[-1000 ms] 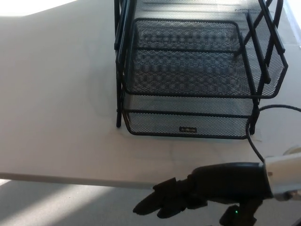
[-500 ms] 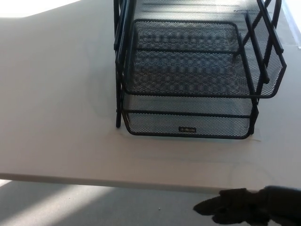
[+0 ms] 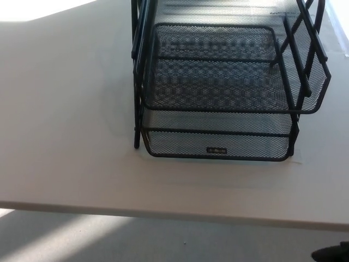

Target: A balck drawer is kept on the middle of the table and the robot uses its right hand to push it back away from the robot

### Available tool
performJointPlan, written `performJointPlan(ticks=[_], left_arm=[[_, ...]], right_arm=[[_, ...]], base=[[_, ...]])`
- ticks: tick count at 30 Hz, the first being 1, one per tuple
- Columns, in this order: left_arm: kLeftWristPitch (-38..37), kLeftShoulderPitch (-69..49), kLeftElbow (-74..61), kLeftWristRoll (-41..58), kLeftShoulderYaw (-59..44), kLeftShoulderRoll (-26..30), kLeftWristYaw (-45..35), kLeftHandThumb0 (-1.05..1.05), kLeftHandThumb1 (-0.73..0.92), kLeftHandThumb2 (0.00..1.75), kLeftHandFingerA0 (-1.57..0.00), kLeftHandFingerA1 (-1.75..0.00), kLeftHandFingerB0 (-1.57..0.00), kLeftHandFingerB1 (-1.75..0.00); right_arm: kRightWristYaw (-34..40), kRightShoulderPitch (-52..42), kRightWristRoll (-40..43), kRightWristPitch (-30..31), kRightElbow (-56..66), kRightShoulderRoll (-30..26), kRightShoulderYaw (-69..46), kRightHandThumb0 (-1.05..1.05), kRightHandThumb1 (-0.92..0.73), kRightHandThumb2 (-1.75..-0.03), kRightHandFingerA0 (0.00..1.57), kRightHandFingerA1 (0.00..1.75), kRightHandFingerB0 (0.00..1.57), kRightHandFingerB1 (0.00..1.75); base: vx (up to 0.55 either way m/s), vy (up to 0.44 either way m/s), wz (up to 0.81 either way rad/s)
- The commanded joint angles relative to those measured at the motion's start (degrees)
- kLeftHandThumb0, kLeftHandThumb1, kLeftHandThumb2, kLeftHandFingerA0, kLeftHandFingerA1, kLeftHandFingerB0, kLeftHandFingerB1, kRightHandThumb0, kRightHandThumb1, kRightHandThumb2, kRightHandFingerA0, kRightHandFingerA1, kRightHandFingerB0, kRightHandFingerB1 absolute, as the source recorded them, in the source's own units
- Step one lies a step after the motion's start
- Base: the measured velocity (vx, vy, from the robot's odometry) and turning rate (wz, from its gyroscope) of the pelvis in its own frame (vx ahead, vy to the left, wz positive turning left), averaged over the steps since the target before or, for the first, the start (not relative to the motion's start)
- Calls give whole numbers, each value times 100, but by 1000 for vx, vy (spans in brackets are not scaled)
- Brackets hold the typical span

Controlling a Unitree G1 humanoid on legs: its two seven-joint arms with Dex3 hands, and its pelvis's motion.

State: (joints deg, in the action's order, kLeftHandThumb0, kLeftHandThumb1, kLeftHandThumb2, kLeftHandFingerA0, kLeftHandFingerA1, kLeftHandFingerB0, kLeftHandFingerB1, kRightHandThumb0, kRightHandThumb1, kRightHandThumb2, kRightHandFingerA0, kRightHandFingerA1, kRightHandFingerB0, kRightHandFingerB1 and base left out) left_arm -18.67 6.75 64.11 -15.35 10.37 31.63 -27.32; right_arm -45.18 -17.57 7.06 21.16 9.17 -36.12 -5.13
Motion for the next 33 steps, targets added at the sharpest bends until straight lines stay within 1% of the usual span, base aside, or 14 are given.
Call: performJointPlan(ticks=[1, 5, 7, 9, 11, 14, 15, 17, 18, 21, 27, 28, 32, 33], left_arm=[[0, -9, 147, 53, -75, 138, -19, -68, 80, 65, -22, -29, -19, -28], [5, 23, 202, 12, -47, 164, -16, -68, 81, 65, -21, -29, -17, -27], [73, 68, 286, 7, -53, 164, 1, -68, 81, 64, -21, -29, -18, -27], [118, 98, 353, 48, -97, 172, -18, -66, 81, 65, -21, -29, -18, -27], [74, 78, 402, 90, -139, 177, -27, -65, 81, 65, -22, -30, -19, -28], [161, 68, 399, 175, -209, 161, -78, -67, 80, 65, -23, -30, -20, -28], [170, 72, 395, 187, -219, 156, -80, -67, 81, 65, -23, -30, -21, -28], [170, 78, 389, 189, -220, 155, -81, -67, 81, 65, -23, -30, -21, -28], [165, 88, 400, 182, -213, 150, -82, -66, 80, 65, -24, -30, -20, -28], [162, 106, 390, 179, -205, 142, -96, -65, 80, 64, -24, -30, -20, -28], [164, 113, 389, 110, -145, 138, -47, -66, 80, 64, -23, -29, -20, -27], [147, 116, 392, 98, -135, 140, -43, -67, 80, 64, -24, -30, -20, -27], [128, 121, 410, 111, -146, 133, -52, -65, 80, 64, -23, -30, -20, -28], [111, 117, 413, 113, -151, 132, -49, -65, 80, 64, -23, -30, -20, -28]], right_arm=[[1825, 387, -768, -1559, -4270, 581, -48, -67, -67, -93, 5, 33, 7, 33], [1655, 681, -635, -1726, -5222, 659, -10, -63, -86, -69, 5, 22, 10, 23], [1844, 943, -786, -1608, -5886, 700, 163, -74, -72, -101, 5, 31, 9, 33], [2008, 1173, -734, -1481, -6486, 827, 119, -71, -86, -69, 6, 27, 10, 26], [1969, 1286, -608, -1503, -6830, 904, 33, -73, -69, -100, 2, 30, 6, 31], [2038, 1338, -555, -1448, -7064, 999, 2, -71, -85, -68, 4, 25, 12, 27], [2107, 1349, -635, -1512, -7118, 1024, 95, -75, -66, -101, 0, 36, 15, 45], [2178, 1361, -693, -1558, -7160, 1050, 162, -75, -66, -101, 0, 36, 15, 45], [2258, 1377, -728, -1575, -7224, 1105, 209, -72, -86, -65, 8, 31, 17, 32], [2218, 1447, -680, -1584, -7400, 1195, 219, -74, -69, -96, 4, 33, 9, 37], [2327, 1575, -659, -1698, -7675, 1268, 221, -73, -67, -95, 4, 34, 9, 36], [2286, 1576, -688, -1806, -7716, 1260, 257, -69, -84, -67, 6, 27, 13, 28], [2366, 1651, -692, -1912, -7896, 1288, 258, -73, -67, -96, 4, 35, 8, 38], [2371, 1663, -698, -1952, -7935, 1286, 262, -71, -81, -65, 10, 25, 15, 29]], base=[[0, 0, 0], [0, 0, 0], [0, 0, 0], [0, 0, 0], [0, 0, 0], [0, 0, 0], [0, 0, 0], [0, 0, 0], [0, 0, 0], [0, 0, 0], [0, 0, 0], [0, 0, 0], [0, 0, 0], [0, 0, 0]])
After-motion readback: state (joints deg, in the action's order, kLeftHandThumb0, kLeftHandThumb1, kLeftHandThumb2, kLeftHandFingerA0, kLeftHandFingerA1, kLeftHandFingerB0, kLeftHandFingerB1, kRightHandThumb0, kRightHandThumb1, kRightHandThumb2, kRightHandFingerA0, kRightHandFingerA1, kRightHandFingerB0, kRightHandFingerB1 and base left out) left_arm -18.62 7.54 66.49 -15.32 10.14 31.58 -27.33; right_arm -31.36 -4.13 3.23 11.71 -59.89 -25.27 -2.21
